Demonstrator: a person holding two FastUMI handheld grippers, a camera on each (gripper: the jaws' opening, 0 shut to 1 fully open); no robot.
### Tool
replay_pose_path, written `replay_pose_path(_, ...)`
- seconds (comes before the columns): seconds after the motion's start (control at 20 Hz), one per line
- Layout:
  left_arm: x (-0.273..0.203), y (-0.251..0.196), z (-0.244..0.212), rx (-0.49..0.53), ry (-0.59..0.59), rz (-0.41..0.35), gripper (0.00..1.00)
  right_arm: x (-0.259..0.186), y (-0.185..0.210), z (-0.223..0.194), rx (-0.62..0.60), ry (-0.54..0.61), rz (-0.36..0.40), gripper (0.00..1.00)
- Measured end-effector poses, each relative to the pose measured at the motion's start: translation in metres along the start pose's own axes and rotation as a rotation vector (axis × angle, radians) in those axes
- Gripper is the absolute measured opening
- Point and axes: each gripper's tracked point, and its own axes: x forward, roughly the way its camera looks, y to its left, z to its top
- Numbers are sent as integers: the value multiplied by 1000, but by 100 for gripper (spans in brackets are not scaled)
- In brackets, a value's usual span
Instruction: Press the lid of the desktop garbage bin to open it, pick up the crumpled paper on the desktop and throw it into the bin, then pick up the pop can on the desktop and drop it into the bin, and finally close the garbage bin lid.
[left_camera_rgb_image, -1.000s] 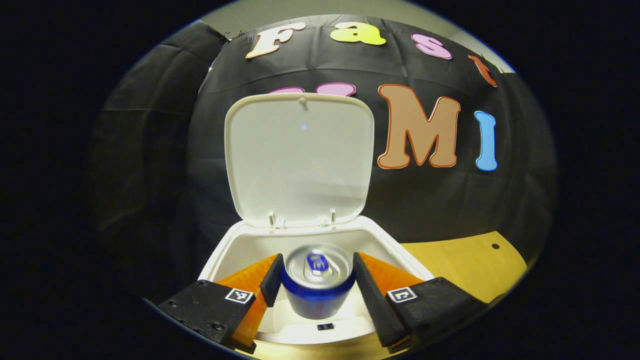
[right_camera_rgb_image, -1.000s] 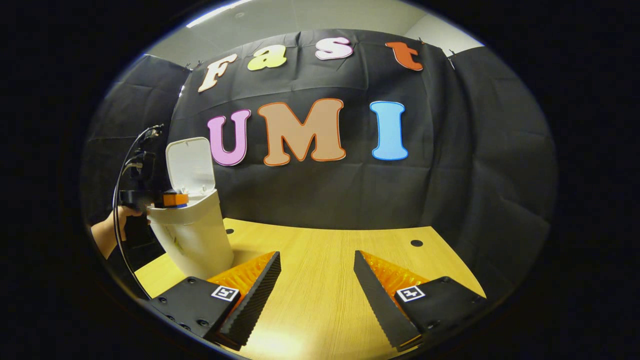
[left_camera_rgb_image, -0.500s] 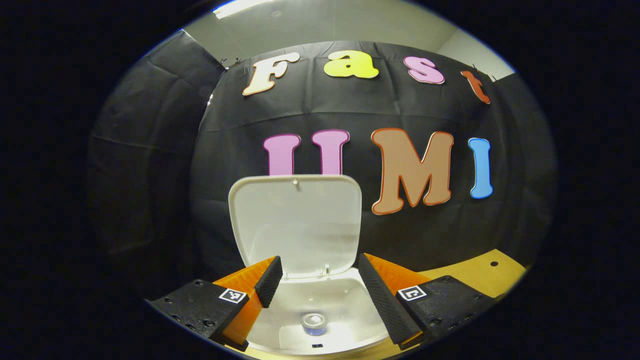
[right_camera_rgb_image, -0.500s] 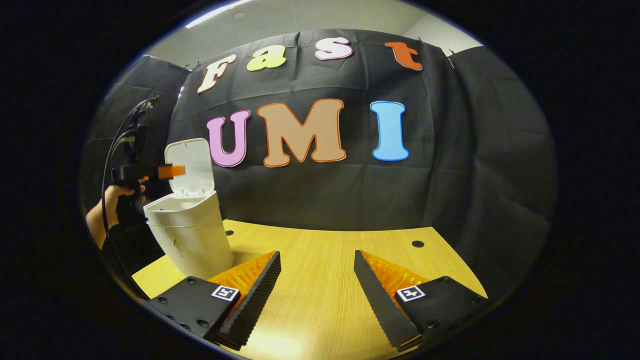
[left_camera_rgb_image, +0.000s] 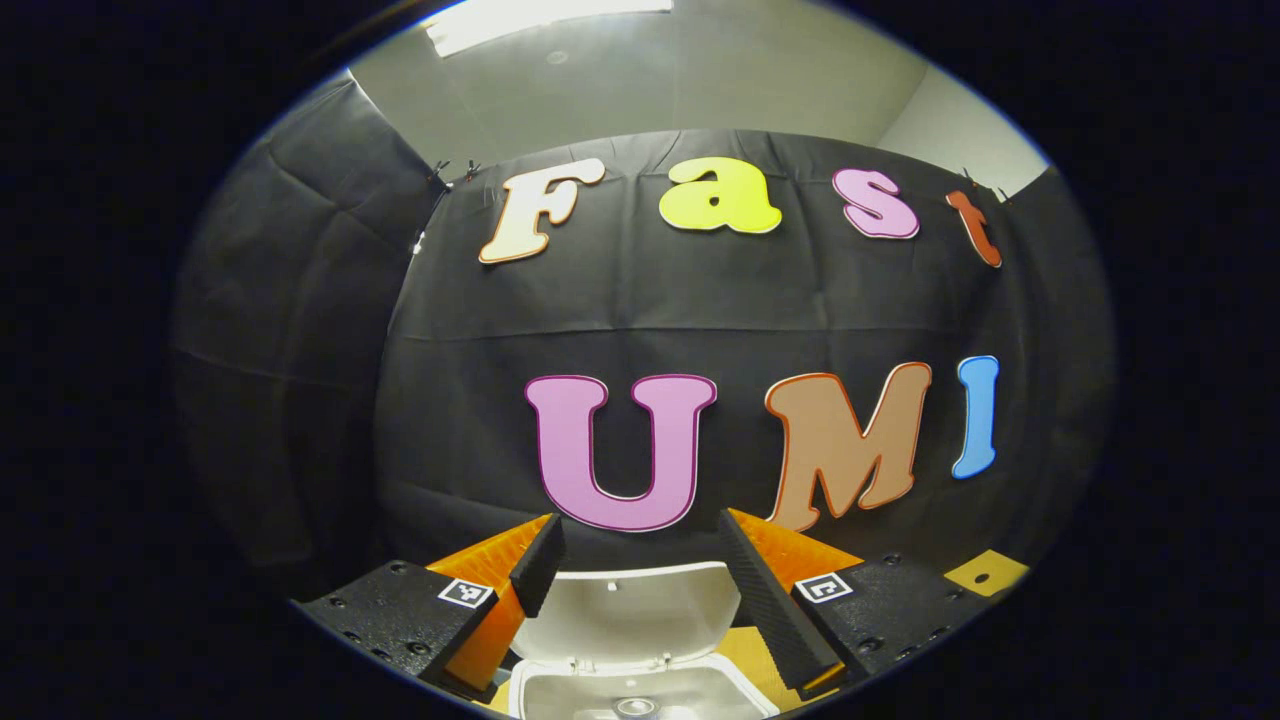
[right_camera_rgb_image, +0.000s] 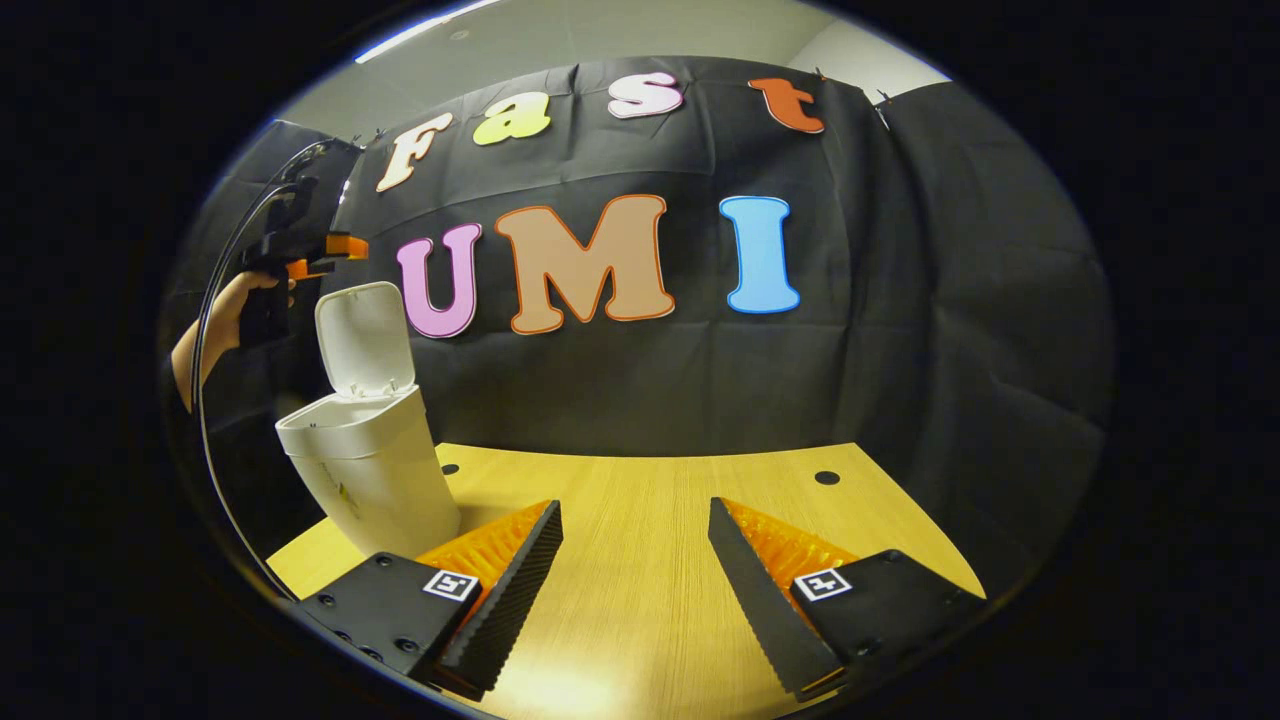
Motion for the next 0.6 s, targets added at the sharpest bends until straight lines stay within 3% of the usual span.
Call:
replay_pose_path(0.15, 25, 8, -18, -26, 75, 3, 96, -3, -7, -2, 4, 1, -17, 99)
replay_pose_path(0.4, 43, 9, -59, 22, 232, -31, 92, -7, -18, -4, -6, 8, -35, 99)
replay_pose_path(0.6, 32, 9, -60, -6, 234, -9, 92, -5, -16, -2, 0, 10, -13, 99)
